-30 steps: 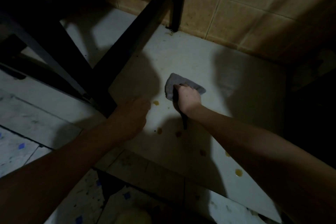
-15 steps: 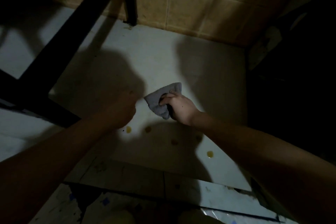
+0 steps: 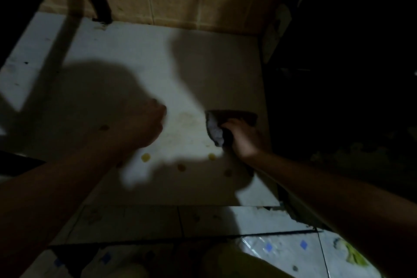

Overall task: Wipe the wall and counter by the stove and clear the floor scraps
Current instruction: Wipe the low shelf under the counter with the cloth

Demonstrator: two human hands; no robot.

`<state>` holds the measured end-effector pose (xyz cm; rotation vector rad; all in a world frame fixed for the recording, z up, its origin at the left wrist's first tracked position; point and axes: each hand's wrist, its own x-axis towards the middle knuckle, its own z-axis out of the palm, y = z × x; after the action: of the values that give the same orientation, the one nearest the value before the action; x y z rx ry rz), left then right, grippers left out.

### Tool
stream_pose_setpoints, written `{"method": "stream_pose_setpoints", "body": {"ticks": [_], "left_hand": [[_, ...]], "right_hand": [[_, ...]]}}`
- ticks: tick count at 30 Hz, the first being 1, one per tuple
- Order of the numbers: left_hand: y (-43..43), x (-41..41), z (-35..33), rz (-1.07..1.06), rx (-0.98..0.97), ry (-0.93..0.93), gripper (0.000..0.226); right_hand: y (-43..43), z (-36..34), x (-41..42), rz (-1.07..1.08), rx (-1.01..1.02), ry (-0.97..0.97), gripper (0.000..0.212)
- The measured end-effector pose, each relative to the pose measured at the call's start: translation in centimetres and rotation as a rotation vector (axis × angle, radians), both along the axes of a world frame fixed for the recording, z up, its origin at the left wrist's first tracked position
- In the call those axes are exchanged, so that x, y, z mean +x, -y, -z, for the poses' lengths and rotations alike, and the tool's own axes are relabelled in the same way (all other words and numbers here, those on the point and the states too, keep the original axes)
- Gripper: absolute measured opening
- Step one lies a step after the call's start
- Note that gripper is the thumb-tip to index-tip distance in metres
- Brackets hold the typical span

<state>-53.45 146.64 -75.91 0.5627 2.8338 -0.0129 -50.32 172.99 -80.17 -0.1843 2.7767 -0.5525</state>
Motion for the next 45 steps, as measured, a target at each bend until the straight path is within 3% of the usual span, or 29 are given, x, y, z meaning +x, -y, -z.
{"method": "stream_pose_setpoints", "body": {"ticks": [4, 8, 13, 17, 19, 22, 27, 33, 37, 40, 42, 45], "left_hand": [[0.2, 0.4, 1.4, 0.123, -0.072, -0.020, 0.033], [0.7, 1.0, 1.3, 0.105, -0.088, -0.049, 0.029], [4.1, 2.1, 1.4, 0.011, -0.146, 0.072, 0.051], [6.3, 4.9, 1.1, -0.159, -0.085, 0.114, 0.030], [7.4, 6.3, 0.8, -0.143, -0.077, 0.041, 0.027], [9.3, 8.1, 0.3, -0.108, -0.102, -0.026, 0.025], [11.4, 11.4, 0.3, -0.131, -0.173, 0.099, 0.032], [13.3, 14.2, 0.3, -0.139, -0.193, 0.143, 0.035], [13.0, 14.8, 0.4, -0.137, -0.149, 0.107, 0.036], [12.8, 14.2, -0.3, -0.116, -0.158, 0.060, 0.033], [12.5, 13.8, -0.6, -0.085, -0.131, -0.001, 0.029], [12.1, 12.8, -1.2, -0.087, -0.131, -0.042, 0.026]], "right_hand": [[-0.6, 0.5, 1.5, 0.061, 0.130, 0.080, 0.038], [1.1, 0.1, 2.2, 0.070, 0.160, 0.099, 0.039], [4.2, -1.0, 2.7, -0.002, 0.241, 0.035, 0.050], [8.6, -1.2, 1.8, -0.156, 0.232, 0.117, 0.058], [11.0, -1.4, 1.1, -0.196, 0.223, 0.145, 0.068], [14.4, -1.6, 0.2, -0.223, 0.232, 0.134, 0.061], [19.4, -1.7, -1.1, -0.318, 0.216, 0.085, 0.059], [24.0, -1.3, -2.0, -0.536, 0.198, -0.045, 0.036], [24.1, -1.0, -2.5, -0.699, 0.187, -0.097, 0.041], [22.9, -1.1, -1.9, -0.880, -0.003, 0.063, 0.028], [22.1, -1.0, -1.4, -0.820, -0.021, 0.110, 0.037], [19.8, -0.8, -0.8, -0.894, -0.025, 0.000, 0.040]]}}
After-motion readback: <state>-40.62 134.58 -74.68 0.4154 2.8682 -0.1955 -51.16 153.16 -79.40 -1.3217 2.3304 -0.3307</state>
